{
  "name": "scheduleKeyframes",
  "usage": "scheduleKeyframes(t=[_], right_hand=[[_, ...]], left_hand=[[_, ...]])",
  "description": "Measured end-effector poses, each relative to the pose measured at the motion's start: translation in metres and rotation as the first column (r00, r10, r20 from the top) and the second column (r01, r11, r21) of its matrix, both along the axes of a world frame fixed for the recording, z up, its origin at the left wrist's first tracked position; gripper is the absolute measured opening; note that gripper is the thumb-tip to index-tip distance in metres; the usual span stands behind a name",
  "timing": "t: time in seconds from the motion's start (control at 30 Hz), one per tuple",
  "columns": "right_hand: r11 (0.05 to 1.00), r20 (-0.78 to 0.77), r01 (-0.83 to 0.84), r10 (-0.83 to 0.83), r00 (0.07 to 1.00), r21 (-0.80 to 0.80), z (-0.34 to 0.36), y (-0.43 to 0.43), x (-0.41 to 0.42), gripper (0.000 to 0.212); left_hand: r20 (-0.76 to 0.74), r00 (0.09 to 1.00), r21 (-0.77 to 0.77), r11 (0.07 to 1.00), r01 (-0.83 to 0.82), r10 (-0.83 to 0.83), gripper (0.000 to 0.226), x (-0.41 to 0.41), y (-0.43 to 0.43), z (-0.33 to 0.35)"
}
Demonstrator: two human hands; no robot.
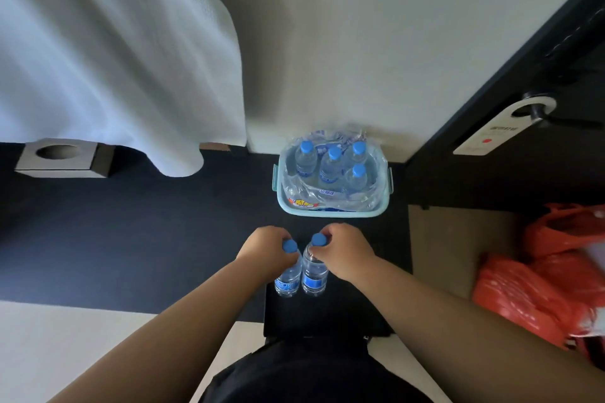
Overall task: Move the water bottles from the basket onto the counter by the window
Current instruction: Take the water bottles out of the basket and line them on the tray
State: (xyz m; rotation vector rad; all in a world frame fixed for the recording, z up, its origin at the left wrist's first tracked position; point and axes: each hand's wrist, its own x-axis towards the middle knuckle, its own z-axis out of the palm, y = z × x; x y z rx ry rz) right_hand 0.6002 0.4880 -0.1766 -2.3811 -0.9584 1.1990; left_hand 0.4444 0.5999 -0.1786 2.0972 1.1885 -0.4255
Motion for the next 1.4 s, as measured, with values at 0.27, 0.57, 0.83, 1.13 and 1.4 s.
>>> scheduleKeyframes(t=[0.27,0.57,0.83,1.13,1.4], right_hand=[[0.987,-0.069,0.026,-0.037,0.997,-0.159,-0.046,-0.001,-0.016,0.017],[0.957,-0.054,0.091,-0.11,0.992,-0.274,-0.094,0.031,-0.014,0.033],[0.944,-0.012,0.096,-0.105,0.994,-0.315,-0.142,0.055,-0.014,0.037],[0.918,-0.029,-0.004,-0.008,1.0,-0.396,-0.177,0.049,-0.017,0.041],[0.89,-0.072,-0.118,0.096,0.993,-0.441,-0.163,0.031,-0.013,0.039]], left_hand=[[-0.095,0.995,-0.063,0.998,0.002,-0.008,0.024,-0.01,-0.005,-0.051],[-0.183,0.982,0.003,0.999,-0.052,0.052,0.03,-0.002,0.015,-0.092],[-0.27,0.962,0.059,0.998,-0.022,0.037,0.036,0.008,0.032,-0.136],[-0.349,0.937,0.006,1.0,-0.011,0.012,0.026,-0.003,0.03,-0.174],[-0.345,0.934,0.022,0.994,0.107,-0.093,0.021,-0.019,0.028,-0.159]])
